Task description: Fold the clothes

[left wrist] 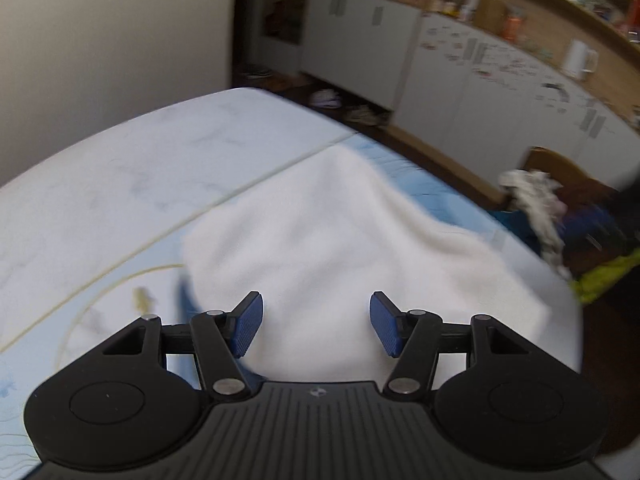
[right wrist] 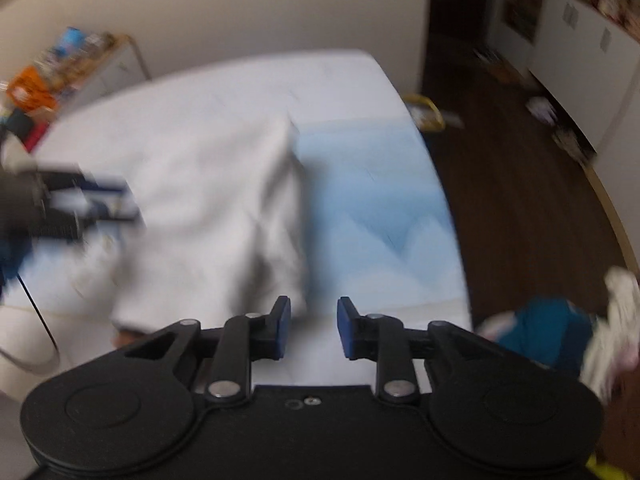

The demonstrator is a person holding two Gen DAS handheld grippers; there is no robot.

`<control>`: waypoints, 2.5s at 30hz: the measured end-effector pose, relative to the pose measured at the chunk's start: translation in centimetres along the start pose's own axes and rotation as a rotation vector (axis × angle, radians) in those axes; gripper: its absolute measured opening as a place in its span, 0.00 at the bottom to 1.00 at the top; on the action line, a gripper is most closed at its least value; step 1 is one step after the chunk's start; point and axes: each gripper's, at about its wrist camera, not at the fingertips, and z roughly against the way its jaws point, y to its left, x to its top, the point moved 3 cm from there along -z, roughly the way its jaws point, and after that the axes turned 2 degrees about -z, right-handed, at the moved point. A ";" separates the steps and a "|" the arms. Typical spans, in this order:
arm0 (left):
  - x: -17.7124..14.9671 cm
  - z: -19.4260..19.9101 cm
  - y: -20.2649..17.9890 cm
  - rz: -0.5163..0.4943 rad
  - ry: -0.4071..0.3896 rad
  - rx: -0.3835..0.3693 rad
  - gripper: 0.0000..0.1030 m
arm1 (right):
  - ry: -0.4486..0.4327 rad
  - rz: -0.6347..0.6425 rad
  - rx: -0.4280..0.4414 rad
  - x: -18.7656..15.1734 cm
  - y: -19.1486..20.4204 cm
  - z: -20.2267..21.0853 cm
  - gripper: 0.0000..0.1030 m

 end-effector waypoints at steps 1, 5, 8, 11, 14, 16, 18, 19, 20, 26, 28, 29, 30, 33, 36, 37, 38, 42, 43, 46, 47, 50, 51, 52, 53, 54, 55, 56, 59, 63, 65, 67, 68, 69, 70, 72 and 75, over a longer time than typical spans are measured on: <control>-0.3 0.2 -1.1 -0.006 0.004 -0.047 0.56 | 0.006 0.018 0.006 0.4 0.5 -0.6 1.00; -2.3 -0.8 -4.4 -0.014 0.071 -0.128 0.56 | 0.028 0.090 0.029 1.8 2.4 -2.8 1.00; -3.5 -2.1 -5.5 -0.013 0.126 -0.138 0.56 | 0.046 0.144 0.046 2.9 3.8 -4.5 1.00; -3.8 -2.5 -5.7 -0.011 0.133 -0.121 0.56 | 0.063 0.198 0.063 4.0 5.2 -6.2 1.00; -4.0 -2.8 -5.5 0.019 0.134 -0.123 0.56 | 0.083 0.230 0.043 4.7 5.3 -7.9 1.00; -4.1 -3.0 -5.4 0.034 0.135 -0.124 0.56 | 0.118 0.158 0.040 4.4 2.9 -9.0 1.00; -4.3 -3.3 -5.4 0.040 0.138 -0.124 0.56 | 0.156 0.092 0.074 3.7 1.3 -10.1 1.00; -4.4 -3.5 -5.5 0.043 0.139 -0.124 0.56 | 0.157 0.102 0.072 3.3 1.4 -10.6 1.00; -4.5 -3.6 -5.5 0.046 0.141 -0.125 0.56 | 0.151 0.109 0.068 3.0 1.5 -10.8 1.00; -4.4 -2.6 -6.7 0.035 0.115 -0.132 0.56 | 0.131 0.071 0.122 3.3 1.1 -8.9 1.00; -4.4 -1.9 -7.4 0.016 0.098 -0.156 0.56 | 0.093 0.117 0.167 3.7 2.0 -6.5 1.00; -4.4 -1.7 -7.7 0.010 0.091 -0.172 0.56 | 0.079 0.147 0.192 3.6 2.6 -5.2 1.00; -4.4 -1.5 -7.9 0.010 0.089 -0.193 0.56 | 0.080 0.177 0.208 3.2 3.2 -4.3 1.00; -4.6 -1.9 -8.4 0.017 0.106 -0.216 0.56 | 0.124 0.258 0.225 1.1 4.4 -2.9 1.00; -4.7 -2.2 -8.4 0.025 0.114 -0.231 0.56 | 0.215 0.295 0.162 -1.3 4.4 -5.1 1.00; -4.7 -2.4 -8.5 0.029 0.116 -0.235 0.56 | 0.236 0.275 0.151 -1.7 3.8 -6.3 1.00; -4.6 -2.6 -8.5 0.034 0.118 -0.240 0.56 | 0.240 0.256 0.155 -1.8 3.5 -6.6 1.00; -4.2 -2.0 -8.3 0.033 0.115 -0.230 0.56 | 0.186 0.227 0.225 -0.7 3.3 -5.2 1.00; -4.0 -1.6 -8.1 0.044 0.109 -0.224 0.57 | 0.162 0.224 0.226 0.0 3.1 -4.7 1.00; -3.3 0.1 -6.5 0.108 0.047 -0.187 0.57 | 0.115 0.202 0.193 1.9 1.9 -4.6 1.00; -3.0 0.7 -5.8 0.134 0.024 -0.168 0.59 | 0.105 0.192 0.178 2.4 1.4 -4.9 1.00; -2.8 1.4 -3.2 0.213 -0.010 -0.059 0.67 | 0.109 0.116 0.161 3.3 -0.4 -6.7 1.00; -3.0 1.2 -2.4 0.242 -0.001 -0.022 0.67 | 0.113 0.089 0.173 3.4 -0.7 -7.4 1.00; -3.2 0.9 -1.7 0.266 0.009 0.004 0.67 | 0.118 0.062 0.186 3.5 -1.0 -8.1 1.00; -3.3 0.6 -1.1 0.288 0.017 0.027 0.67 | 0.121 0.036 0.195 3.5 -1.3 -8.8 1.00; -3.5 0.2 -0.5 0.309 0.024 0.047 0.68 | 0.123 0.011 0.203 3.6 -1.5 -9.4 1.00; -3.8 0.0 0.2 0.331 0.031 0.063 0.71 | 0.140 -0.016 0.214 3.6 -1.8 -10.2 1.00; -4.1 0.0 1.0 0.354 0.039 0.074 0.71 | 0.155 -0.025 0.223 3.4 -1.9 -10.8 1.00; -5.0 -1.3 1.9 0.418 0.065 0.073 0.72 | 0.198 -0.046 0.250 2.9 -2.1 -12.5 1.00; -6.1 -2.3 1.9 0.472 0.086 0.047 0.74 | 0.226 -0.036 0.293 2.2 -1.7 -13.6 1.00; -6.4 -2.8 2.0 0.511 0.094 0.029 0.74 | 0.230 -0.017 0.322 2.0 -1.2 -13.7 1.00; -6.7 -3.6 2.3 0.552 0.099 0.005 0.74 | 0.243 0.013 0.355 1.8 -0.3 -13.7 1.00; -6.7 -3.9 2.3 0.566 0.100 -0.011 0.74 | 0.241 0.035 0.349 1.7 0.1 -13.7 1.00; -6.6 -4.1 2.1 0.576 0.101 -0.025 0.74 | 0.233 0.057 0.344 1.7 0.5 -13.6 1.00; -6.6 -4.3 2.0 0.577 0.100 -0.033 0.74 | 0.225 0.079 0.339 1.7 1.0 -13.5 1.00; -6.5 -4.5 1.9 0.573 0.094 -0.029 0.74 | 0.213 0.096 0.362 2.2 1.5 -13.4 1.00; -6.7 -4.1 2.3 0.577 0.072 -0.004 0.73 | 0.204 0.130 0.396 3.2 2.6 -13.4 1.00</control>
